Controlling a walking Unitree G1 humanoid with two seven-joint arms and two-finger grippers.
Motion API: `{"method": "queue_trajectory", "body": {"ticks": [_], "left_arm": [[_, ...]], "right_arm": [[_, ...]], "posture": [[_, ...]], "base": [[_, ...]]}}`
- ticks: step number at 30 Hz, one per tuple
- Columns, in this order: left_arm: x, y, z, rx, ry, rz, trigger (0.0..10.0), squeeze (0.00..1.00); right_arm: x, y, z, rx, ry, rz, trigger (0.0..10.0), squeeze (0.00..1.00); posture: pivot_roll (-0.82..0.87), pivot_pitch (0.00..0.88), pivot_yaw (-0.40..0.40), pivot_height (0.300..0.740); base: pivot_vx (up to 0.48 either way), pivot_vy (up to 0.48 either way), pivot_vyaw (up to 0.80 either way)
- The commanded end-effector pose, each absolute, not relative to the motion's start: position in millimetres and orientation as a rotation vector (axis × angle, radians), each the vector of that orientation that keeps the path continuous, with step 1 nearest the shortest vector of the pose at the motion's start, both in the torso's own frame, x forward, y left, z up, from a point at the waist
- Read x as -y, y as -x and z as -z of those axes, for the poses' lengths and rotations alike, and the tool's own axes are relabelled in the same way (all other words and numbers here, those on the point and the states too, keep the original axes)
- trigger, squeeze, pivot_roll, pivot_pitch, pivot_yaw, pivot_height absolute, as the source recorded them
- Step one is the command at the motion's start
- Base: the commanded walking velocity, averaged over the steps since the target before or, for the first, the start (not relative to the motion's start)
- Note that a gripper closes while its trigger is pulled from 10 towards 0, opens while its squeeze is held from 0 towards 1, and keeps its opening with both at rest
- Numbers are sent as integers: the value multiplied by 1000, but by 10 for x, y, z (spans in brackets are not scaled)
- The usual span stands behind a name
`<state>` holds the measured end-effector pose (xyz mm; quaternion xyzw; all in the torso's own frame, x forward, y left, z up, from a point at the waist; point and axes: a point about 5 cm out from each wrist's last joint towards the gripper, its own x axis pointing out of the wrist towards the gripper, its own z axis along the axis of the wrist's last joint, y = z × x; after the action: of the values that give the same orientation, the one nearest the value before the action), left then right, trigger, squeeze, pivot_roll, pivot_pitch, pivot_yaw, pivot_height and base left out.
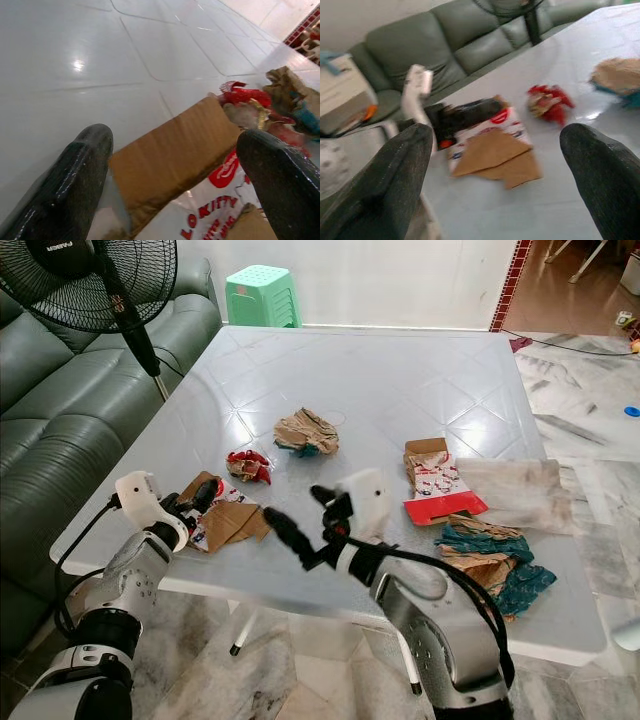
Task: Picking trash to rubbish bin
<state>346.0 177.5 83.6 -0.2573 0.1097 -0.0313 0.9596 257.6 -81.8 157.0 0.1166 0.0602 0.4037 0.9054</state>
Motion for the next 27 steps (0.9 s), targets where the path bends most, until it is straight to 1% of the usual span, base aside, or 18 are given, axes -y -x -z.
{"method": "queue_trajectory", "body": {"ticks": [1,4,5,9,10,11,12,17,27], "left_arm": [[-1778,-3460,-867,-221,558,85,10000,0],[-1766,-3458,-868,-225,589,93,10000,0],[-1698,-3454,-872,-241,632,134,10000,0],[-1596,-3446,-849,-276,662,183,10000,0],[-1553,-3441,-846,-279,663,208,4196,0],[-1540,-3439,-849,-277,662,215,4196,0],[-1521,-3434,-850,-279,678,223,0,0],[-1508,-3423,-855,-276,709,230,0,0],[-1604,-3392,-884,-253,744,220,0,0]], "right_arm": [[795,-2525,-1600,-125,-240,-878,10000,0],[796,-2520,-1594,-133,-242,-884,10000,0],[792,-2510,-1597,-140,-241,-901,10000,0],[777,-2487,-1595,-148,-240,-925,10000,0],[778,-2474,-1594,-153,-237,-932,10000,0],[779,-2471,-1594,-154,-237,-934,10000,0],[785,-2467,-1595,-155,-236,-935,10000,0],[793,-2469,-1594,-158,-234,-934,10000,0],[772,-2477,-1592,-163,-234,-948,10000,0]], "posture": [[-81,57,40,740],[-80,56,39,740],[-80,55,38,740],[-83,52,37,740],[-83,52,37,740],[-83,52,37,740],[-83,52,37,740],[-90,51,39,740],[-78,46,36,740]], "base": [[0,0,0],[0,0,0],[0,0,0],[0,0,0],[0,0,0],[0,0,0],[0,0,0],[0,0,0],[0,0,0]]}}
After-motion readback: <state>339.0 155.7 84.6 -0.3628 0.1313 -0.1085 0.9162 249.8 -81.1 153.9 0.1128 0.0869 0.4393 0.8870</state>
